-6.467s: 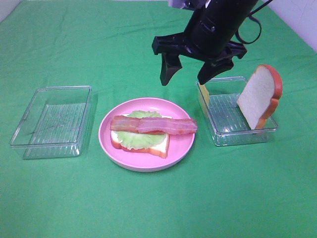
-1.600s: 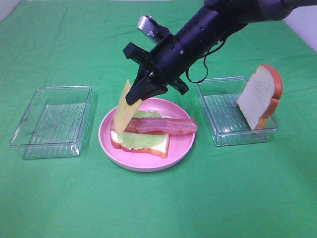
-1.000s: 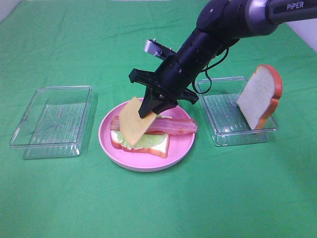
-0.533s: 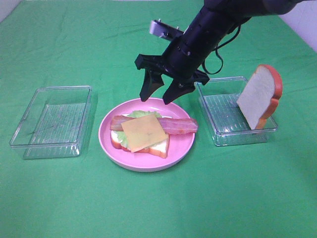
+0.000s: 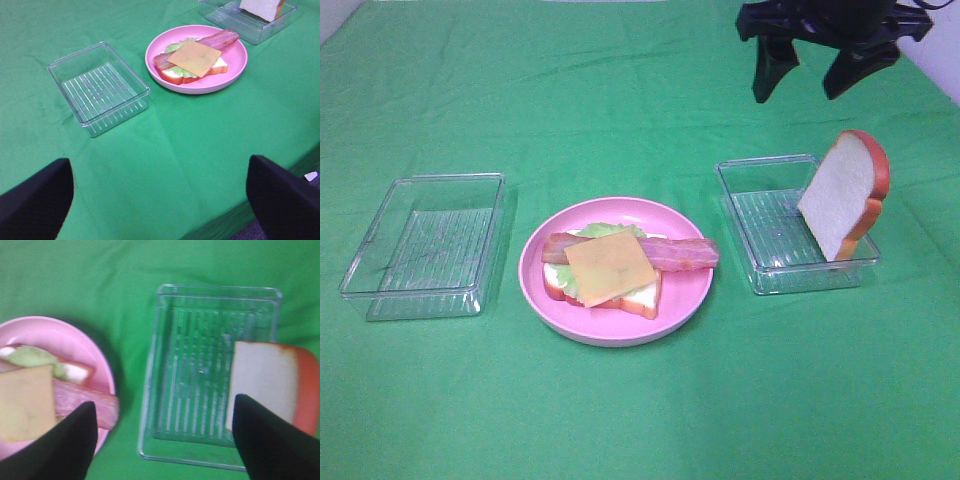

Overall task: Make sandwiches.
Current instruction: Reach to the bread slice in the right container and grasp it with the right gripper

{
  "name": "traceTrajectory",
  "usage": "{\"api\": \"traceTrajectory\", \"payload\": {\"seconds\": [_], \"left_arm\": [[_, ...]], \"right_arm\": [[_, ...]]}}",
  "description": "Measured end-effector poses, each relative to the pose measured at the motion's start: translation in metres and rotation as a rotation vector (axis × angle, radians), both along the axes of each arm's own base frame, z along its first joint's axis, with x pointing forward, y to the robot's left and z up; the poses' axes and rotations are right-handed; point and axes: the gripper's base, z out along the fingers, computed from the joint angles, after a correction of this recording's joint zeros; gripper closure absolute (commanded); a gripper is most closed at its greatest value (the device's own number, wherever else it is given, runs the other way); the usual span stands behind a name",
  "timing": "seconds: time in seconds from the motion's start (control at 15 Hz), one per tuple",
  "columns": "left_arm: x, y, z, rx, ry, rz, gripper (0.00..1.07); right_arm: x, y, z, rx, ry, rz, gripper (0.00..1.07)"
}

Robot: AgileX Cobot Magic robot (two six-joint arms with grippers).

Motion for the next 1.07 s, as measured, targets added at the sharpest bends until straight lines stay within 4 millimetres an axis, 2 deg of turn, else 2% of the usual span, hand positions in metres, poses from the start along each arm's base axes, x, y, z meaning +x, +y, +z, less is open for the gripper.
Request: {"api": "traceTrajectory", "payload": {"seconds": [0.13, 0.27, 0.4, 0.47, 0.73, 0.8, 0.93, 1.07], "left_arm": [[0.0, 0.0, 0.0, 0.0, 0.0, 0.0, 0.18], [0.0, 0.0, 0.0, 0.0, 0.0, 0.0, 0.18], [0.0, 0.0, 0.0, 0.0, 0.0, 0.0, 0.18], [0.0, 0.0, 0.0, 0.0, 0.0, 0.0, 0.18], [0.0, 0.0, 0.0, 0.0, 0.0, 0.0, 0.18], [0.0, 0.0, 0.0, 0.0, 0.0, 0.0, 0.18], [0.0, 0.0, 0.0, 0.0, 0.0, 0.0, 0.18], [0.0, 0.0, 0.0, 0.0, 0.0, 0.0, 0.18]], "right_arm": [[0.001, -0.019, -0.003, -0.048, 0.043, -0.045, 0.33], [0.009, -0.049, -0.011, -0.056, 0.079, -0.123, 0.33], [0.011, -0.054, -0.012, -0.057, 0.086, -0.137, 0.33], [0.016, -0.07, -0.025, -0.051, 0.142, -0.175, 0.33], [0.03, -0.071, -0.074, -0.04, 0.27, -0.155, 0.35], [0.03, -0.071, -0.074, -0.04, 0.27, -0.155, 0.35], [0.033, -0.071, -0.088, -0.048, 0.305, -0.153, 0.64], [0.033, -0.071, -0.088, -0.048, 0.304, -0.153, 1.04]]}}
